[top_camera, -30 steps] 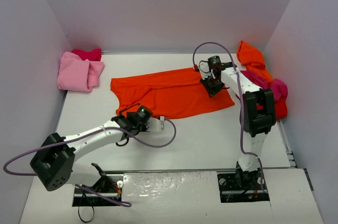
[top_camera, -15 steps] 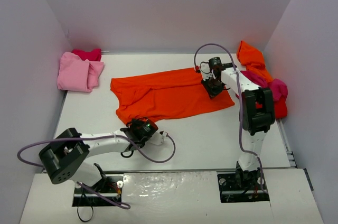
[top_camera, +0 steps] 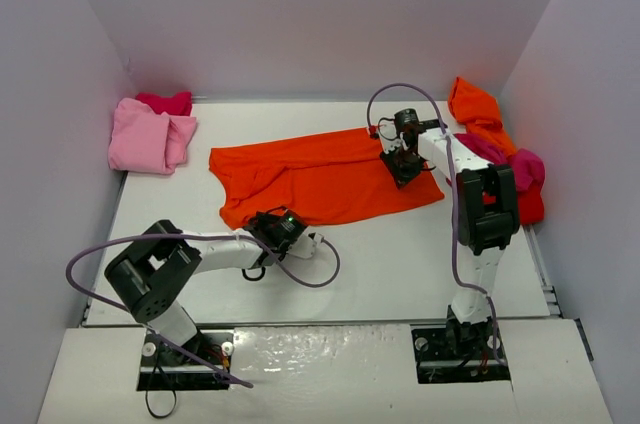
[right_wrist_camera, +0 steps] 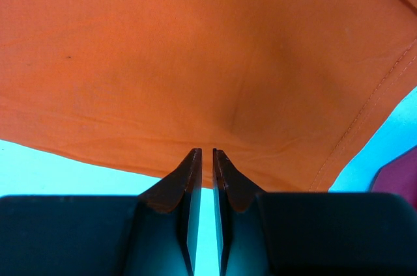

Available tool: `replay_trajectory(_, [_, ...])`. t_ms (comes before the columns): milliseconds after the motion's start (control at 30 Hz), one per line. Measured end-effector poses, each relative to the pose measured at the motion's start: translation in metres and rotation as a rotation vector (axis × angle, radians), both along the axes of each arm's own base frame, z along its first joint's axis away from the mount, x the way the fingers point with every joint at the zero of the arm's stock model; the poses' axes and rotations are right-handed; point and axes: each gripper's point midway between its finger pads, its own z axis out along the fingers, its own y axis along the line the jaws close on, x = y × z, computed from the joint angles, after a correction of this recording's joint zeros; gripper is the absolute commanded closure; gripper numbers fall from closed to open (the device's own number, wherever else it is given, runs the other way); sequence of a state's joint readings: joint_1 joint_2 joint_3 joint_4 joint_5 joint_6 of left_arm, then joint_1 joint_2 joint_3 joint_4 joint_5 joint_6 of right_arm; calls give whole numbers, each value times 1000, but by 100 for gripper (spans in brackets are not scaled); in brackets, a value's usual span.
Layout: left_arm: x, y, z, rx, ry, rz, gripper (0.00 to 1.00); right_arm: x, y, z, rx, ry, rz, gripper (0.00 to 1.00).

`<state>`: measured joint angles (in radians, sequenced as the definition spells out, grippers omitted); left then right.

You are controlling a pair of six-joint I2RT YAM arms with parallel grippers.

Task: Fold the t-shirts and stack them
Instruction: Grap the side of the flattened tshirt closest away from the robot with both arms

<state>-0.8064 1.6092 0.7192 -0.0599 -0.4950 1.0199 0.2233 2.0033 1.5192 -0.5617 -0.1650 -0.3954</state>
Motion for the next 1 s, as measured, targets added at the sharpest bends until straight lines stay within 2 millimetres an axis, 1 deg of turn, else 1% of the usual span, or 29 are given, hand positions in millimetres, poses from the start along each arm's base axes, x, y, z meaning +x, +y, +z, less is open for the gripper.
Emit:
replay_trajectory(200, [2,9,3,18,33,30,58,0,0,-1,0,2,-1,89])
replay_trajectory(300, [-1,12,2,26,52,30,55,0,0,-1,0,2,-2,88])
replay_trajectory(367, [-5,13,4,27,67,28,54,0,0,-1,-1,2,-2,88])
replay_trajectory(500, [-5,17,19,-2,44,39,54,-1,0,-4,-3,9,-2,88])
replay_trajectory(633, [-4,25,30,-27,27,65,54,-1,0,-6,-10,14,-1,87])
replay_trajectory(833, [-8,33,52,-70,2,76,53,-2,2,-8,-19,16,7,87])
replay_trajectory(1000, [-13,36,53,-66,18,74,54,-2,2,-9,-24,18,6,87])
